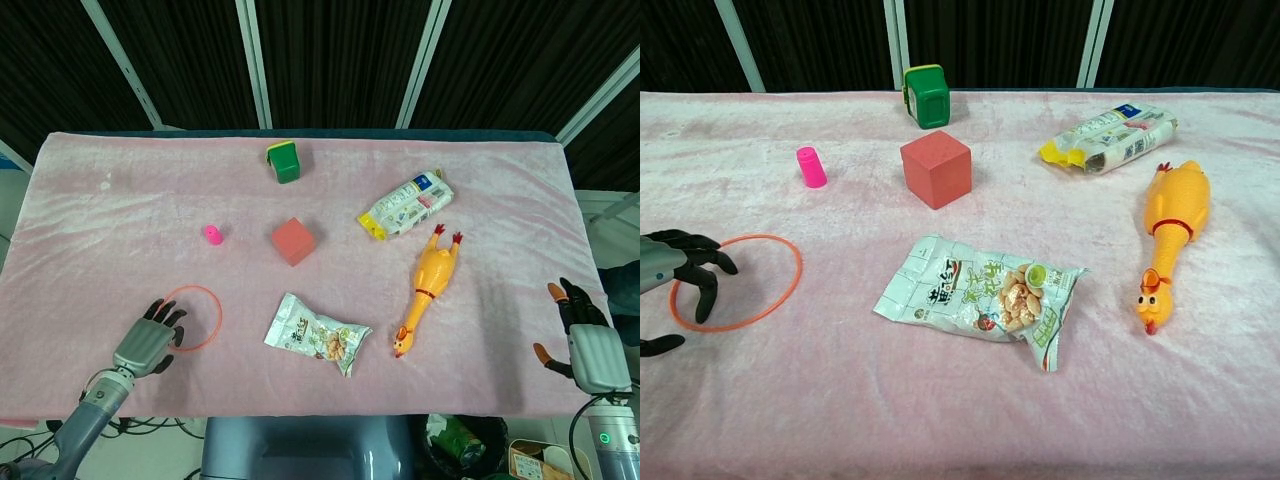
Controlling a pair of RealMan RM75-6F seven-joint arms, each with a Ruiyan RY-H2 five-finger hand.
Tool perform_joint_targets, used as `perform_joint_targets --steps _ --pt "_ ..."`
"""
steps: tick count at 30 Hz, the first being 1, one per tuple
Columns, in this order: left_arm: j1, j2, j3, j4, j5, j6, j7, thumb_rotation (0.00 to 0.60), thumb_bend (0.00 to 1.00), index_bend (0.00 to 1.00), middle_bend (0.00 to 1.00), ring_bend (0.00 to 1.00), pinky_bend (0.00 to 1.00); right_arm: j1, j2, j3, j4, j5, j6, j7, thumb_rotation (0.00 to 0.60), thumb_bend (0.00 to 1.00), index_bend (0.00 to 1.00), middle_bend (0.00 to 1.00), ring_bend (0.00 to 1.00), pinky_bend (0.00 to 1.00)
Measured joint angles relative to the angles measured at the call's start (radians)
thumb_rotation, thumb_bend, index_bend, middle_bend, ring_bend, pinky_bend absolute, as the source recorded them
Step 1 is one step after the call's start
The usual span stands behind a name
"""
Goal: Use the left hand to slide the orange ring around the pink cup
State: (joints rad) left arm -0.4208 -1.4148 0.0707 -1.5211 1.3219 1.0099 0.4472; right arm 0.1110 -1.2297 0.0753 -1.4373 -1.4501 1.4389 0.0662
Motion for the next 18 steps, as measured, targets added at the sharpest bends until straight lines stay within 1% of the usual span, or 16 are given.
perform_joint_targets --steps 6,10,18 --pt "-0.002 -0.014 -0.003 0.015 -0.002 -0.003 -0.001 0.6 0.36 0.52 0.16 0.0 0.0 0.001 -0.002 0.003 0.006 0.003 -0.004 0.006 0.6 0.17 0.0 0.0 0.0 0.18" --pt "-0.003 -0.018 -0.005 0.021 -0.003 0.0 0.001 0.6 0.38 0.53 0.16 0.0 0.0 -0.001 -0.001 0.006 0.006 -0.001 0.003 0.006 0.6 0.17 0.0 0.0 0.0 0.18" --pt "-0.003 -0.018 -0.006 0.022 -0.009 0.0 0.003 0.6 0.39 0.55 0.17 0.0 0.0 0.0 -0.002 0.006 0.005 -0.003 0.001 0.004 0.6 0.17 0.0 0.0 0.0 0.18"
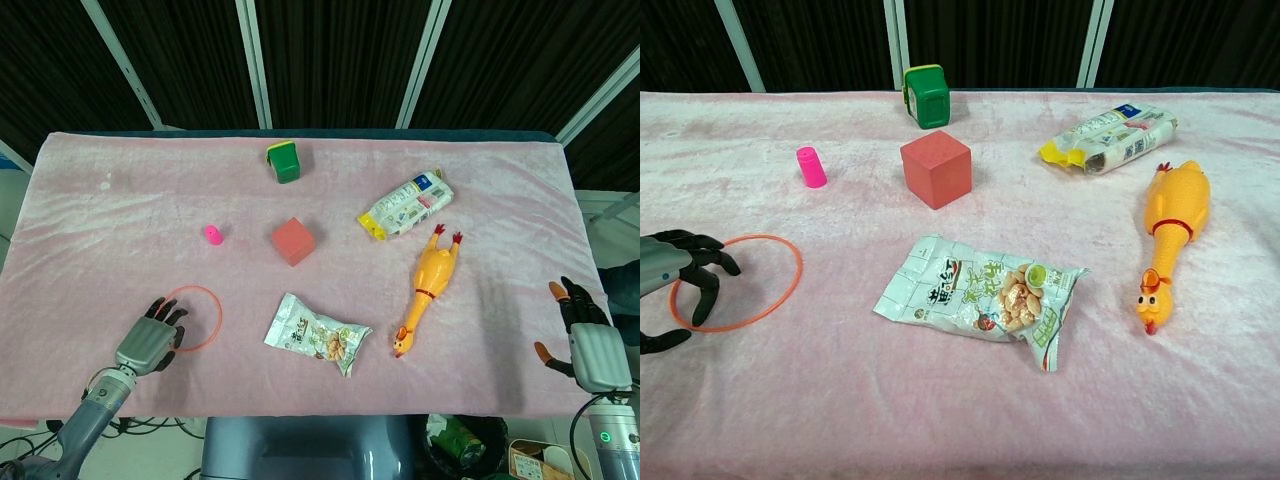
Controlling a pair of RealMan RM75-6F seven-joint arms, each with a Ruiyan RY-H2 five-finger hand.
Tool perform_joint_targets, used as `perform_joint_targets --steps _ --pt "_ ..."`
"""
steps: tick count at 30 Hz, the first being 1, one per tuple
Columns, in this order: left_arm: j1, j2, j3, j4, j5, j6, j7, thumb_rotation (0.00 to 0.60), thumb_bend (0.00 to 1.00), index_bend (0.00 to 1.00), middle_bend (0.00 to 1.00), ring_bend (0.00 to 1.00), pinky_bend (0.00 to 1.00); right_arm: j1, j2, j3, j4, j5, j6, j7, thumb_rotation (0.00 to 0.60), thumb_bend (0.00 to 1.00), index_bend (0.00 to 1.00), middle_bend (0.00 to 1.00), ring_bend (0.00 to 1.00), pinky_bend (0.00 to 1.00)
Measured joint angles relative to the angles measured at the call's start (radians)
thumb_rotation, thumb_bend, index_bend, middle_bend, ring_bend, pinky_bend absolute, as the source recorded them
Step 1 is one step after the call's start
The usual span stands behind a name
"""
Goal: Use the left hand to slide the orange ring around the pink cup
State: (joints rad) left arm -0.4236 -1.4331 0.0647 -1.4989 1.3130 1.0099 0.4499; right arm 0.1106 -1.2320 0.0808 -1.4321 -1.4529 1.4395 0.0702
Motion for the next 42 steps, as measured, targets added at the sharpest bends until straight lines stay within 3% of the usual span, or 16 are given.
perform_joint_targets --steps 24,42 --pt "-0.004 -0.001 0.0 0.011 -0.025 -0.015 0.007 0.6 0.4 0.5 0.17 0.0 0.0 0.001 -0.002 0.003 -0.002 0.001 -0.005 -0.006 0.6 0.17 0.0 0.0 0.0 0.18" --pt "-0.002 -0.005 -0.002 0.015 -0.024 -0.006 0.001 0.6 0.43 0.58 0.21 0.0 0.0 0.001 -0.001 0.004 0.0 -0.003 -0.003 0.002 0.6 0.17 0.0 0.0 0.0 0.18"
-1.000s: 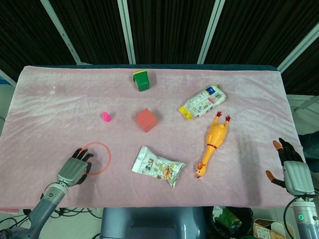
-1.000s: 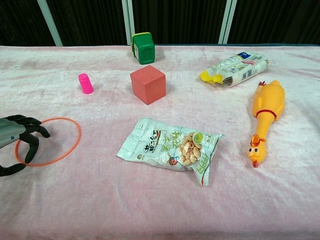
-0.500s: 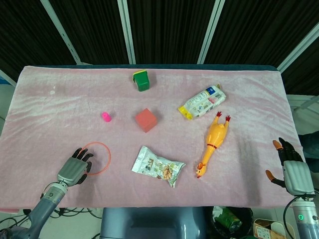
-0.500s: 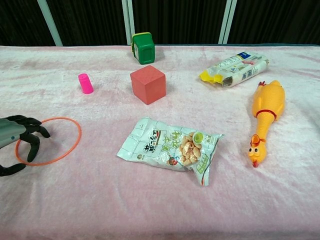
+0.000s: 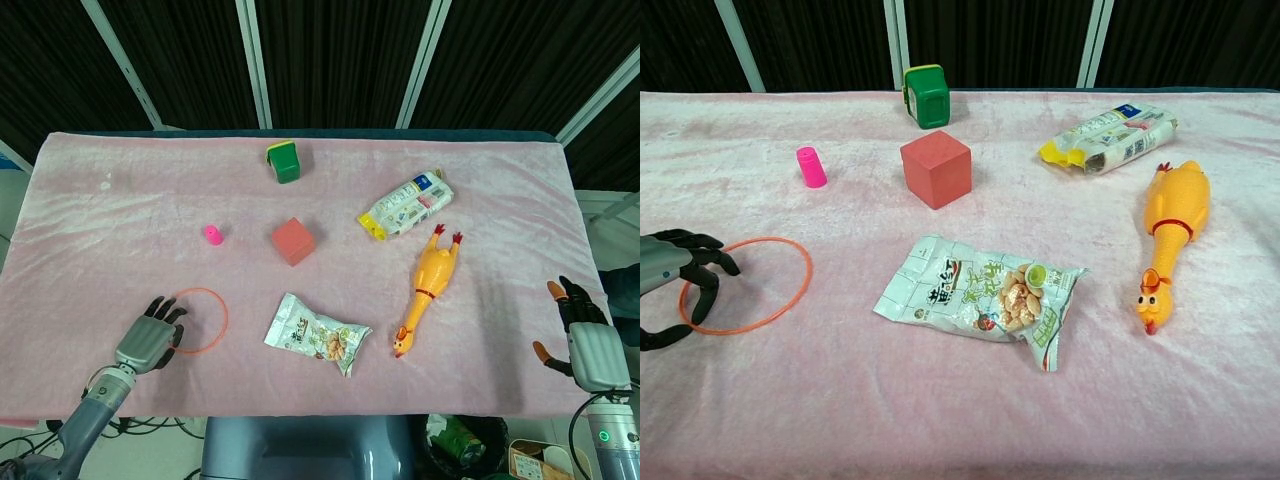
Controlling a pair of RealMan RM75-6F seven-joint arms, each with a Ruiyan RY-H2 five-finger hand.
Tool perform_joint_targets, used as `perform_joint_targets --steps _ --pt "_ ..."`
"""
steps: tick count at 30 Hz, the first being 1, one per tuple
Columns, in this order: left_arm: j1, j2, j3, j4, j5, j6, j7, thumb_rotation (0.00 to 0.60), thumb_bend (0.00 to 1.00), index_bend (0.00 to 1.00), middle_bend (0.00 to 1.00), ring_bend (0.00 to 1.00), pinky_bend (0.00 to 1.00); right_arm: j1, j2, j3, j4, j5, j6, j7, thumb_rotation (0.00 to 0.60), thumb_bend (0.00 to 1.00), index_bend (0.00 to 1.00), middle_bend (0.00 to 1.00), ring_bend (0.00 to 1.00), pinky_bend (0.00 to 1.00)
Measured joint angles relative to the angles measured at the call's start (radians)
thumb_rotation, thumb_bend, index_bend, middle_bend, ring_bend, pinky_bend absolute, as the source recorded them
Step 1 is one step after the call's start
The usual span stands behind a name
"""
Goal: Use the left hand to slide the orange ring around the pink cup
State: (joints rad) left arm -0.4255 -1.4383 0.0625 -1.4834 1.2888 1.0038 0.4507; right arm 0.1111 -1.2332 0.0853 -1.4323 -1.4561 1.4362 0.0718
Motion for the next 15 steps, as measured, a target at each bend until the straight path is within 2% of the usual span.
perform_joint_targets --steps 8,15 --pt "-0.002 0.022 -0.007 -0.028 -0.014 -0.002 -0.002 0.6 0.43 0.58 0.2 0.0 0.0 0.0 0.001 -0.001 -0.002 -0.003 0.0 -0.002 0.6 0.17 0.0 0.0 0.0 0.18" --pt "-0.016 0.108 -0.053 -0.142 0.003 0.031 -0.048 0.6 0.43 0.59 0.21 0.0 0.0 -0.002 0.003 0.002 -0.005 0.001 0.003 -0.003 0.6 0.17 0.0 0.0 0.0 0.18"
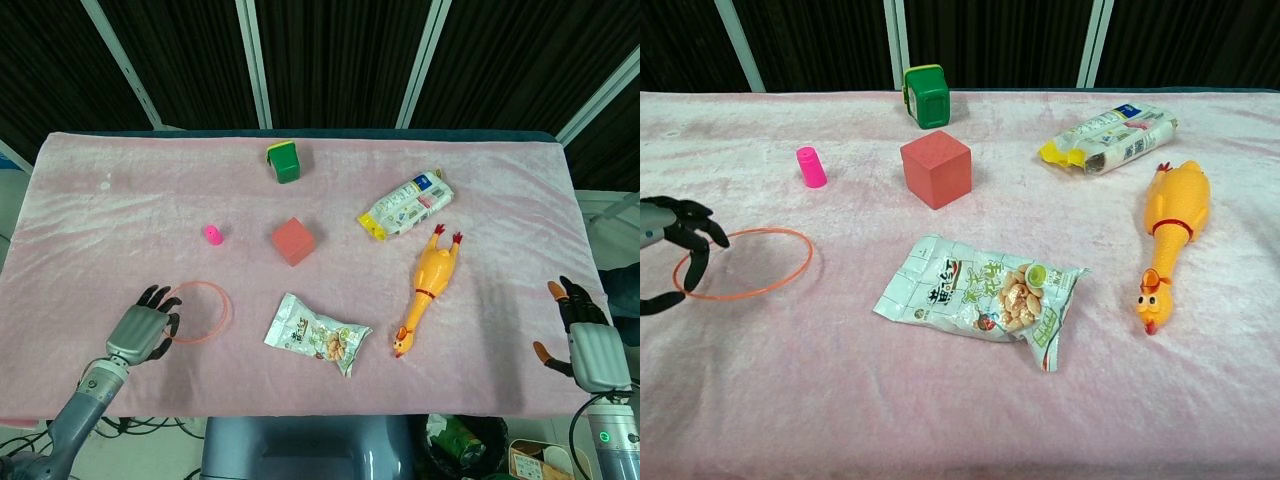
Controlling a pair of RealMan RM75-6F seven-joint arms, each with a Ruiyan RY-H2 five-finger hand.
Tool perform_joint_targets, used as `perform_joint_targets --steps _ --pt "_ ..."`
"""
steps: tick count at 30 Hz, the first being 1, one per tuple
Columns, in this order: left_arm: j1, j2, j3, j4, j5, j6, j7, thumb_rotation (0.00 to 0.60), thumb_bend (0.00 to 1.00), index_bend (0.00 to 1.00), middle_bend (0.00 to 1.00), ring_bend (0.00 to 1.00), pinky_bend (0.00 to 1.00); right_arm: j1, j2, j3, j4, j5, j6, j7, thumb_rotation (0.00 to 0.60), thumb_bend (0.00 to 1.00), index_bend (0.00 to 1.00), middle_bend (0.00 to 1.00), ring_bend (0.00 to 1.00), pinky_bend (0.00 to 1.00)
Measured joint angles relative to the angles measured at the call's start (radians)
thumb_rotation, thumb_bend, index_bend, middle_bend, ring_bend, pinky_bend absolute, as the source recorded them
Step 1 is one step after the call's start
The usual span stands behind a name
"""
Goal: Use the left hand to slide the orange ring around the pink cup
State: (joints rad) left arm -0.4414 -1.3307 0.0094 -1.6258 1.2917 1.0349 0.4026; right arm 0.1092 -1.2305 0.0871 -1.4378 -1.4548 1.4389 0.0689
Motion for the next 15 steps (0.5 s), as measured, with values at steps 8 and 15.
perform_joint_targets --steps 8,15 --pt "-0.049 0.09 -0.104 -0.098 0.012 0.018 -0.104 0.6 0.43 0.59 0.21 0.0 0.0 0.001 -0.002 -0.003 -0.004 -0.003 -0.003 -0.007 0.6 0.17 0.0 0.0 0.0 0.18" --pt "-0.121 0.11 -0.206 -0.102 -0.034 -0.013 -0.182 0.6 0.43 0.6 0.22 0.0 0.0 0.003 -0.005 -0.004 -0.004 0.001 -0.012 -0.011 0.6 0.17 0.0 0.0 0.0 0.18"
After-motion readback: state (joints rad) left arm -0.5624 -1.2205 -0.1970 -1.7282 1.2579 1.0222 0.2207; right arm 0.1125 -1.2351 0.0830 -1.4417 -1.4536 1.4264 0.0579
